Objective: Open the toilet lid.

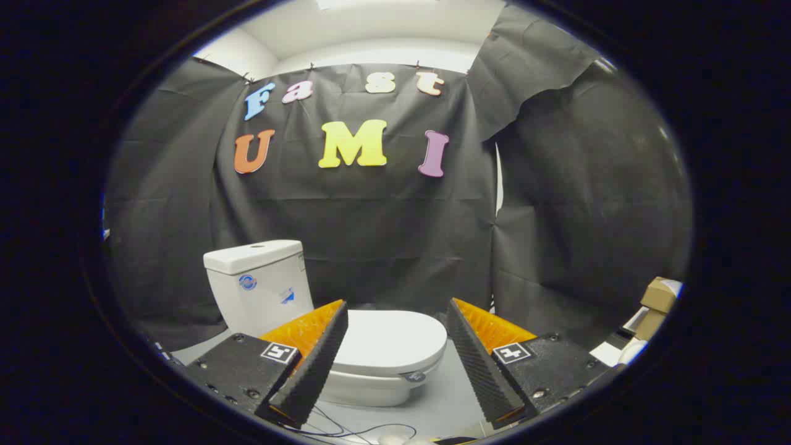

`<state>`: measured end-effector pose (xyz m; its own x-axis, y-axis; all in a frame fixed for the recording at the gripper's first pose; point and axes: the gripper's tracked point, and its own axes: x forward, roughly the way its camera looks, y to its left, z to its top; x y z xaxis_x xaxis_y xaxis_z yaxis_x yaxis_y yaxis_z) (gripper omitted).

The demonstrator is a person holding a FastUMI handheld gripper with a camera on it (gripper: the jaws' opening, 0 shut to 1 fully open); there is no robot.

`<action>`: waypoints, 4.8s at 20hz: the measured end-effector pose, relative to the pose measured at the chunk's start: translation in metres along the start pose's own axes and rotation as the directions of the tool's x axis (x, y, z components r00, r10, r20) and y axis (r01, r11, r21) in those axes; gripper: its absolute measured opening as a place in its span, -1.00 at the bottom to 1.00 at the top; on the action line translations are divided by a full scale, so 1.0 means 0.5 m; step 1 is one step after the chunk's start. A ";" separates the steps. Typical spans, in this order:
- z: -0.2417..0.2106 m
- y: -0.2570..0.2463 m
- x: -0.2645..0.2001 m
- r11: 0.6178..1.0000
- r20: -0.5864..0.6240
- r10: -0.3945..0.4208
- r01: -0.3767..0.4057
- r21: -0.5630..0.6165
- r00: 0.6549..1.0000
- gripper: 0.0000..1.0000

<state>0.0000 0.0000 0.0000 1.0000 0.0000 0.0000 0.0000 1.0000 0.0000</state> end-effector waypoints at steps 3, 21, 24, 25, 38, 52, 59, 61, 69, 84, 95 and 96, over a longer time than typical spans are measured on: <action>-0.002 0.004 0.003 1.000 -0.004 0.004 -0.004 0.003 1.000 1.00; 0.018 0.002 0.107 0.997 0.020 0.028 -0.029 0.075 0.999 1.00; -0.006 -0.014 0.167 0.993 0.003 0.022 -0.022 0.118 1.000 1.00; -0.015 -0.015 0.191 0.990 -0.002 0.023 -0.023 0.136 1.000 1.00; -0.331 -0.128 0.378 0.905 -0.294 -0.001 0.126 0.406 0.956 0.98; -0.611 -0.138 0.372 0.583 -0.541 0.184 0.352 0.733 0.821 0.62; -0.614 -0.104 0.384 0.497 -0.504 0.280 0.326 0.804 0.817 0.20; -0.605 -0.090 0.390 0.484 -0.488 0.302 0.309 0.819 0.819 -0.10; -0.593 -0.097 0.387 0.396 -0.458 0.346 0.316 0.862 0.819 -0.78; -0.574 -0.092 0.383 0.399 -0.527 0.344 0.388 0.831 0.777 -0.83; -0.471 -0.080 0.376 0.507 -0.495 0.304 0.302 0.807 0.814 -0.92; -0.465 -0.078 0.376 0.525 -0.499 0.295 0.298 0.797 0.815 -0.92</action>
<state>0.1882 -0.0392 -0.2326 0.8149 0.2948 -0.4991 0.2982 0.5251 0.7971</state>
